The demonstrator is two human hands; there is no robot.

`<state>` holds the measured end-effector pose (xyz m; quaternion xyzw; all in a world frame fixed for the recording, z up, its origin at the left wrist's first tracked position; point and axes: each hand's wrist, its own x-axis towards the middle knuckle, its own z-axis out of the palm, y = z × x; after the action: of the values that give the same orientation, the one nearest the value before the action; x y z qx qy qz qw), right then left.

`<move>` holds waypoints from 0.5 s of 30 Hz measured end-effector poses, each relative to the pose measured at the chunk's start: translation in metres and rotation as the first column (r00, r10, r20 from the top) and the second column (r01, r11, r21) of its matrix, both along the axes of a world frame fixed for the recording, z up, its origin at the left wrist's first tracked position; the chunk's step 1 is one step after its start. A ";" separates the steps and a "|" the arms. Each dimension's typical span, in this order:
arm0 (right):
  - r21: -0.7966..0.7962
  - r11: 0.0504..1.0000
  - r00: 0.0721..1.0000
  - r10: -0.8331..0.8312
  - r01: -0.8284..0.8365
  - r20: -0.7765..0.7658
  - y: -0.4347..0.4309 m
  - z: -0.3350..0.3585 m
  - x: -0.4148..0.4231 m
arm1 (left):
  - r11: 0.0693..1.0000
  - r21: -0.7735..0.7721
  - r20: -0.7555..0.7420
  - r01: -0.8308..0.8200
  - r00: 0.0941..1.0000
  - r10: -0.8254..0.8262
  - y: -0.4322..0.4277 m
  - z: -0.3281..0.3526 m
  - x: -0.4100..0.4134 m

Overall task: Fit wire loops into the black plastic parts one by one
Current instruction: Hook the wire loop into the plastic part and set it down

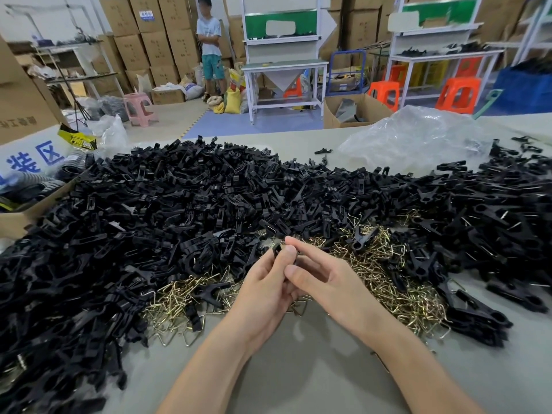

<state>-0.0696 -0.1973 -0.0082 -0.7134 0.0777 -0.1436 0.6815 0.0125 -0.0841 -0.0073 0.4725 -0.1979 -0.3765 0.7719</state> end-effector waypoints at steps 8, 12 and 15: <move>-0.030 1.000 0.999 0.008 -0.007 0.050 0.001 -0.004 0.002 | 0.999 0.033 0.007 -0.036 0.999 0.036 -0.003 0.000 0.000; -0.072 0.997 0.996 0.013 -0.007 0.089 -0.001 -0.008 0.002 | 0.996 0.056 0.036 -0.067 0.997 0.065 -0.003 -0.005 0.001; -0.094 0.996 0.993 0.012 -0.001 0.115 -0.001 -0.008 0.004 | 0.995 0.066 0.111 -0.068 0.992 0.061 -0.003 -0.006 0.001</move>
<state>-0.0661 -0.1979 -0.0166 -0.7352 0.0292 -0.1858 0.6512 0.0135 -0.0870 -0.0128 0.5252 -0.2108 -0.3319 0.7547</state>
